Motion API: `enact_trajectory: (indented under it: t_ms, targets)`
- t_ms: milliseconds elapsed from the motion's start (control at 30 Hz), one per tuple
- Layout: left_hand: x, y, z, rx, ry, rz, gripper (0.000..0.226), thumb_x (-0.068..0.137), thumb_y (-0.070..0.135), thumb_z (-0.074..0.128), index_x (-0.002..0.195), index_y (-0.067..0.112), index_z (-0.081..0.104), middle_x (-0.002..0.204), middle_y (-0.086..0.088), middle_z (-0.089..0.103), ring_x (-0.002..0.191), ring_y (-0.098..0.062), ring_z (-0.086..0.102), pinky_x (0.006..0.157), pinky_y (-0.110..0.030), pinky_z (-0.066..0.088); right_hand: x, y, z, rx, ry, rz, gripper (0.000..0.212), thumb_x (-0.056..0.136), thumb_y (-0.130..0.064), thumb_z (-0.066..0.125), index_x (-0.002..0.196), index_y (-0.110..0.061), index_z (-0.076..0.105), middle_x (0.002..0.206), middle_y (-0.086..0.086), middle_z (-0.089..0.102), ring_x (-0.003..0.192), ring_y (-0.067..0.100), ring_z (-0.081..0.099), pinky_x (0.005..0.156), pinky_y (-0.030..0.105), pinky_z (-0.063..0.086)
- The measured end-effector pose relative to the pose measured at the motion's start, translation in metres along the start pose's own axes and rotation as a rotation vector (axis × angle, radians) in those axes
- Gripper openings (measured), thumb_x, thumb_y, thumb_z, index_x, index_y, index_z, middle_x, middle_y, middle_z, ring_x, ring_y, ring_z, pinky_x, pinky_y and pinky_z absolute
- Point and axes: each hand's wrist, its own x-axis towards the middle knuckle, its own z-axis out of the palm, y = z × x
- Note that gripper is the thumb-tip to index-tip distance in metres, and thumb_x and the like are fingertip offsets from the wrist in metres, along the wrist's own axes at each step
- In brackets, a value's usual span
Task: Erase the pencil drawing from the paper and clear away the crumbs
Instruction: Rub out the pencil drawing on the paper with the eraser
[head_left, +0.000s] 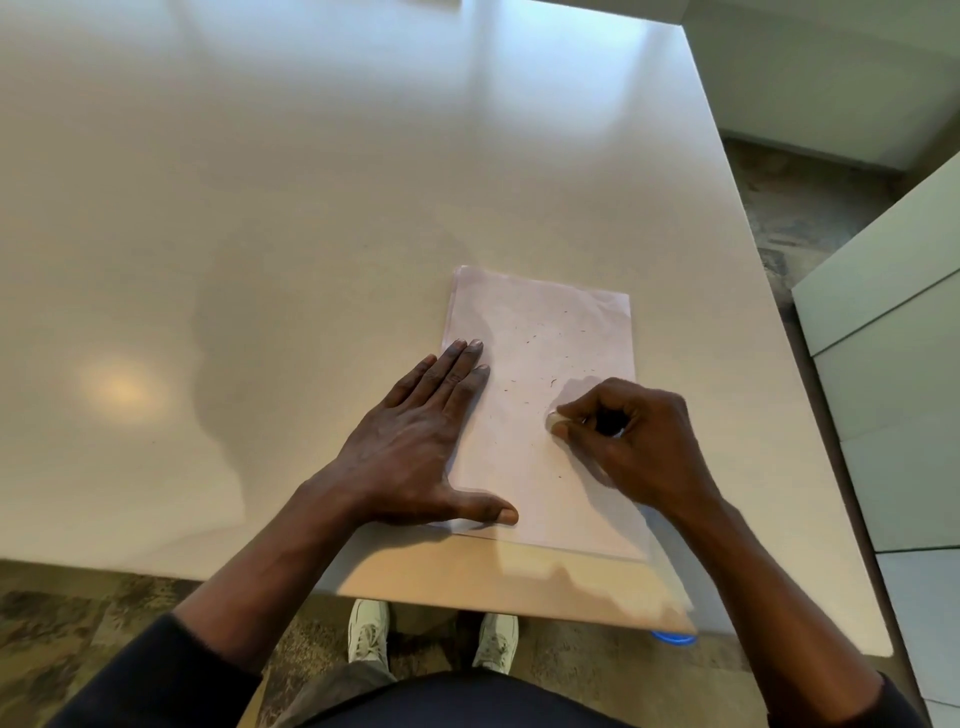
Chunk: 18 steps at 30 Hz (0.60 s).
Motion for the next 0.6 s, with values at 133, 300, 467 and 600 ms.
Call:
enact_trajectory:
  t_ms: [133, 300, 467, 600]
  targets:
    - [0.000, -0.001, 0.000, 0.005, -0.005, 0.000, 0.149, 0.068, 0.109, 0.041, 0.164, 0.019, -0.028, 0.166, 0.008, -0.046, 0.152, -0.006, -0.043, 0.132, -0.036, -0.013, -0.011, 0.002, -0.001, 0.036, -0.089, -0.040, 0.013, 0.083, -0.019, 0.093, 0.091, -0.017, 0.084, 0.086, -0.011, 0.077, 0.073, 0.016, 0.072, 0.067, 0.026, 0.058]
    - [0.000, -0.001, 0.000, 0.010, -0.004, 0.001, 0.148, 0.068, 0.109, 0.039, 0.164, 0.019, -0.028, 0.166, 0.009, -0.046, 0.152, -0.005, -0.043, 0.133, -0.036, -0.012, -0.024, 0.010, -0.024, 0.213, -0.045, 0.137, 0.018, 0.079, -0.027, 0.091, 0.090, -0.016, 0.084, 0.081, -0.002, 0.081, 0.068, 0.021, 0.074, 0.068, 0.037, 0.062]
    - [0.000, -0.001, 0.000, 0.011, -0.002, -0.002, 0.148, 0.066, 0.111, 0.035, 0.165, 0.019, -0.028, 0.166, 0.009, -0.046, 0.152, -0.005, -0.042, 0.133, -0.036, -0.012, -0.036, 0.012, -0.034, 0.284, 0.023, 0.208, 0.016, 0.080, -0.021, 0.090, 0.092, -0.012, 0.084, 0.075, 0.006, 0.079, 0.062, 0.032, 0.072, 0.061, 0.039, 0.059]
    - [0.000, 0.000, 0.000, 0.005, -0.006, -0.002, 0.148, 0.064, 0.112, 0.030, 0.165, 0.019, -0.027, 0.166, 0.009, -0.046, 0.152, -0.005, -0.042, 0.133, -0.036, -0.012, -0.044, 0.012, -0.028, 0.220, -0.012, 0.150, 0.014, 0.083, -0.021, 0.090, 0.093, -0.015, 0.083, 0.081, 0.000, 0.080, 0.066, 0.025, 0.073, 0.064, 0.040, 0.062]
